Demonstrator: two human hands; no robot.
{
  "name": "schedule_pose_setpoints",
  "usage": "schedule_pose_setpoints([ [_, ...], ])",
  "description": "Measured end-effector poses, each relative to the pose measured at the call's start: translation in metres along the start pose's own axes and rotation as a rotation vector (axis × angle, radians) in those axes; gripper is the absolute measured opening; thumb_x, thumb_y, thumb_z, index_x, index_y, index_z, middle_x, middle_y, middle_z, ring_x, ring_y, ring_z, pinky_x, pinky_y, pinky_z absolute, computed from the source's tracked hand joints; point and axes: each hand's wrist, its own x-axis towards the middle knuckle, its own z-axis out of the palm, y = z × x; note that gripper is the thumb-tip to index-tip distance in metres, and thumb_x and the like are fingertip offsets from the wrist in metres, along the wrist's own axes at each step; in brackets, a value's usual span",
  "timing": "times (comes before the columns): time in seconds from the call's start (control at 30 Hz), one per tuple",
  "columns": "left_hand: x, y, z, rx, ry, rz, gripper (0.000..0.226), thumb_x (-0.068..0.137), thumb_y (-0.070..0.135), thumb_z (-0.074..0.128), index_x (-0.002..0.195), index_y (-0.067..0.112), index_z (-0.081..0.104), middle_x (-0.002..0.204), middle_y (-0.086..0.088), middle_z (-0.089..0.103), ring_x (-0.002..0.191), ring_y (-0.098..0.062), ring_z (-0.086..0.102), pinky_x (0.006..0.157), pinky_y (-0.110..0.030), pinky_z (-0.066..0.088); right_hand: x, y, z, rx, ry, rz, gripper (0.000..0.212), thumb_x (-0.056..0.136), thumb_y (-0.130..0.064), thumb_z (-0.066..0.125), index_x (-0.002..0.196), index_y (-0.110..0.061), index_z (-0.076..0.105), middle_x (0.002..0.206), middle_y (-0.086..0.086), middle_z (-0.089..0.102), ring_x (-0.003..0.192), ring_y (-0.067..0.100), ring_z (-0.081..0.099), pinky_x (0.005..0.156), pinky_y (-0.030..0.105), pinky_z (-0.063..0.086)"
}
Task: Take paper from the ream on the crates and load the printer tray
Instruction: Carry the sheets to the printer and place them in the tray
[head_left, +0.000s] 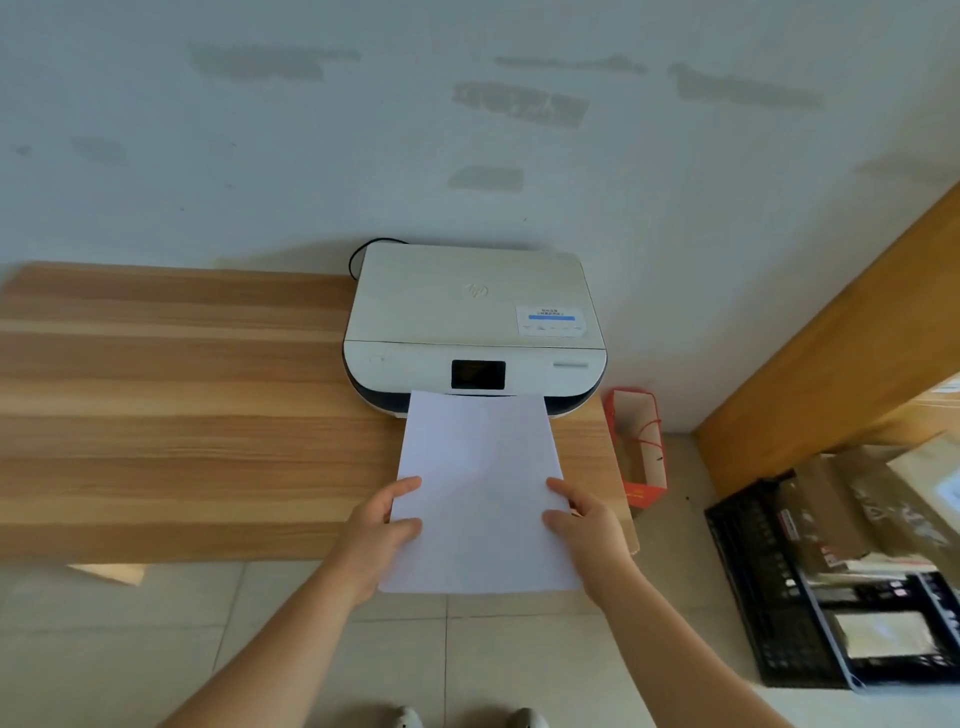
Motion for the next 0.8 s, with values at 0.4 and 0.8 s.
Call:
schedule_pose_setpoints([
  [0.4, 0.013, -0.029, 0.008, -0.036, 0.011, -0.172, 0.051, 0.086, -0.004, 0.058, 0.129, 0.024, 0.057, 0.122, 0.000, 0.063, 0.100, -0.019, 0.066, 0.084, -0.033, 0.052, 0.022, 0.030, 0.000, -0.009, -0.025, 0.136, 0.042, 0.086, -0.006, 0.060, 0.124, -0.024, 0.062, 0.109, 0.003, 0.066, 0.092, 0.028, 0.067, 0.082, 0.042, 0.059],
  [0.8, 0.015, -0.045, 0.021, -0.016, 0.018, -0.267, 0.051, 0.087, -0.005, 0.058, 0.132, 0.018, 0.054, 0.128, 0.003, 0.051, 0.096, -0.004, 0.055, 0.085, -0.024, 0.040, 0.029, 0.056, -0.007, 0.023, -0.041, 0.257, 0.041, 0.083, -0.005, 0.060, 0.118, -0.028, 0.064, 0.110, 0.004, 0.065, 0.096, 0.032, 0.065, 0.086, 0.049, 0.057],
])
